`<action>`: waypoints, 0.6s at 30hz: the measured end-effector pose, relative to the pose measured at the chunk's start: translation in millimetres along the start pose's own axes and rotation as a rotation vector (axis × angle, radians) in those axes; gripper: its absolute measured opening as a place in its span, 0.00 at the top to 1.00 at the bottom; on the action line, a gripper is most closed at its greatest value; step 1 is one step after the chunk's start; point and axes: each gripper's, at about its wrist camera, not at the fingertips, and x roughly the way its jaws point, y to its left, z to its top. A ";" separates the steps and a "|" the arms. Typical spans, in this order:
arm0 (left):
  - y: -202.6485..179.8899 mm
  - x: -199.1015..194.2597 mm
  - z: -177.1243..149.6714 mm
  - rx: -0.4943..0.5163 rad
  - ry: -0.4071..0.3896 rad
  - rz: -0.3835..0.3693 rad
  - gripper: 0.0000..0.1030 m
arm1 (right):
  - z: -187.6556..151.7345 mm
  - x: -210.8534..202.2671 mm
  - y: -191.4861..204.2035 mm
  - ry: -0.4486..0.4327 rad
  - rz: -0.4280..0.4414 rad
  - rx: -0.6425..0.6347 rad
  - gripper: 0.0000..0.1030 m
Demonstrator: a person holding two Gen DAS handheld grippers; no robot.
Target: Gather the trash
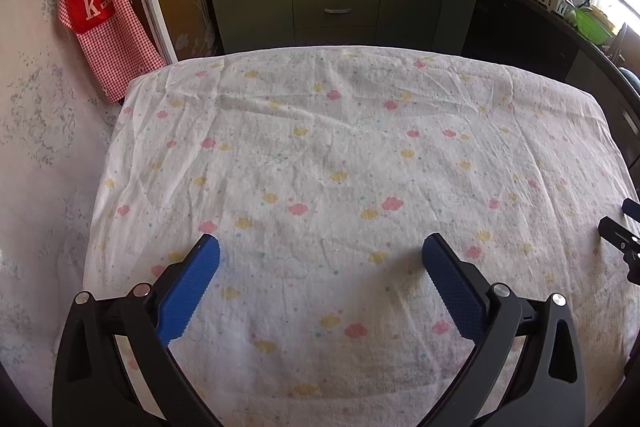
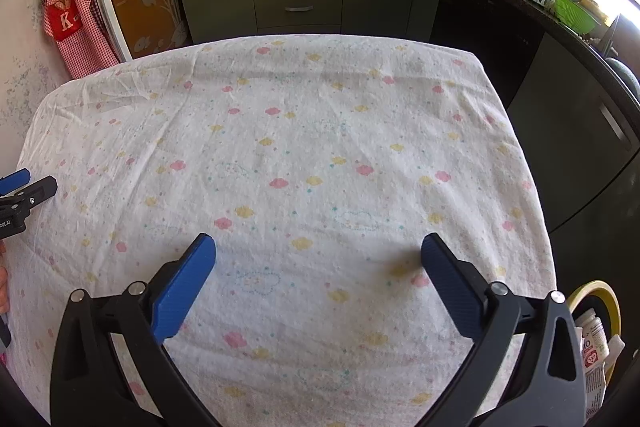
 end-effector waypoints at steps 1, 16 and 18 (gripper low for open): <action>-0.5 0.2 0.3 0.001 0.000 0.001 0.03 | -0.3 0.0 0.8 0.000 0.000 0.000 0.05; 0.9 0.7 0.8 -0.002 0.000 -0.002 0.03 | -0.6 -0.3 1.0 0.000 0.000 0.000 0.05; 0.8 0.6 0.6 -0.001 0.000 -0.002 0.03 | -0.5 -0.3 1.0 0.000 0.000 0.000 0.05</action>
